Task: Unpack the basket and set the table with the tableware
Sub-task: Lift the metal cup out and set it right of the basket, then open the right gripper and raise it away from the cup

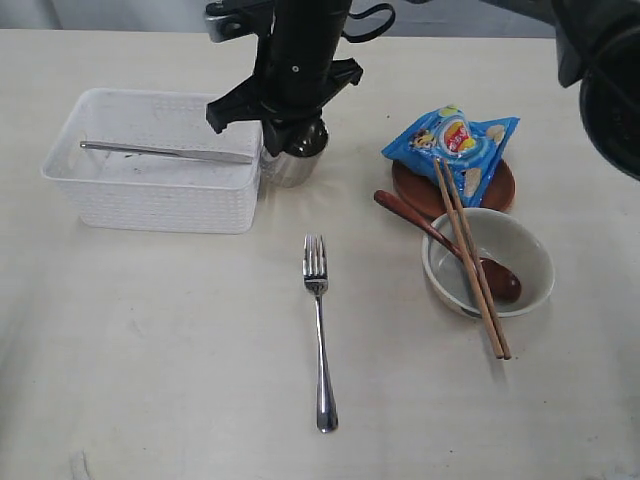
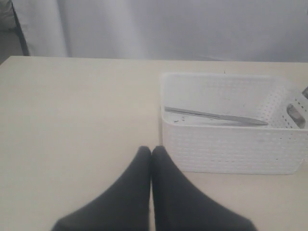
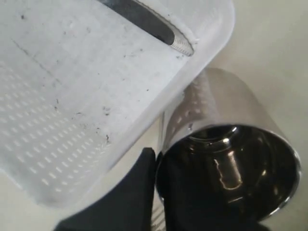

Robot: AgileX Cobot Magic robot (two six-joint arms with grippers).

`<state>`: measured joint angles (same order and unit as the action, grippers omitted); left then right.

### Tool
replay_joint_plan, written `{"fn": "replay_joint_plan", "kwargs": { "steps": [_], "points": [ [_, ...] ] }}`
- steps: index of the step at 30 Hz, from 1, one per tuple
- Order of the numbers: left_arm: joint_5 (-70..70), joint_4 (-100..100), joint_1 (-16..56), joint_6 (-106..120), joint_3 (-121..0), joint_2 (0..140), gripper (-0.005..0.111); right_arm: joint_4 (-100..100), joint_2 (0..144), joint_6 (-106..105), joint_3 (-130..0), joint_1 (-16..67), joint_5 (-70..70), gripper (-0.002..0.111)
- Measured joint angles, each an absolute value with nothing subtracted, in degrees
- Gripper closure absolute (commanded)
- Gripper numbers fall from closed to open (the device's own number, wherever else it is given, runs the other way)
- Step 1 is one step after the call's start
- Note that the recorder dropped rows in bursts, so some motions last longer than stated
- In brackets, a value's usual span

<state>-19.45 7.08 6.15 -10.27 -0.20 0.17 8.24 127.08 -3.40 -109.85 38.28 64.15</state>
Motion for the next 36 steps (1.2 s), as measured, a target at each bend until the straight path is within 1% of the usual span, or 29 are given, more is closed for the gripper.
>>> {"fn": "replay_joint_plan", "kwargs": {
  "steps": [9, 18, 19, 20, 22, 24, 25, 26, 29, 36],
  "points": [
    [-19.5, 7.1, 6.1, -10.3, -0.2, 0.2, 0.107, 3.0, 127.2, -1.3, -110.1, 36.4, 65.1, 0.109],
    [-19.5, 7.1, 6.1, -10.3, -0.2, 0.2, 0.107, 3.2, 129.0, -1.2, -110.2, 35.0, 69.2, 0.108],
    [-19.5, 7.1, 6.1, -10.3, -0.2, 0.2, 0.107, 3.2, 129.1, -1.3, -110.3, 35.0, 69.2, 0.105],
    [-19.5, 7.1, 6.1, -10.3, -0.2, 0.2, 0.107, 3.4, 129.1, -1.3, -110.3, 35.0, 69.2, 0.1],
    [-19.5, 7.1, 6.1, -10.3, -0.2, 0.2, 0.107, 3.6, 129.1, -1.3, -110.4, 35.0, 68.9, 0.086],
    [-19.5, 7.1, 6.1, -10.3, -0.2, 0.2, 0.107, 3.9, 129.3, -1.5, -110.4, 35.0, 68.6, 0.069],
    [-19.5, 7.1, 6.1, -10.3, -0.2, 0.2, 0.107, 4.0, 129.5, -1.4, -110.7, 35.0, 68.6, 0.062],
    [-19.5, 7.1, 6.1, -10.3, -0.2, 0.2, 0.107, 4.1, 129.7, -1.4, -111.2, 35.0, 68.6, 0.057],
    [-19.5, 7.1, 6.1, -10.3, -0.2, 0.2, 0.107, 4.3, 129.8, -1.8, -114.1, 35.0, 69.5, 0.056],
    [-19.5, 7.1, 6.1, -10.3, -0.2, 0.2, 0.107, 5.6, 129.8, -2.3, -126.0, 35.2, 69.7, 0.056]
  ]
}}
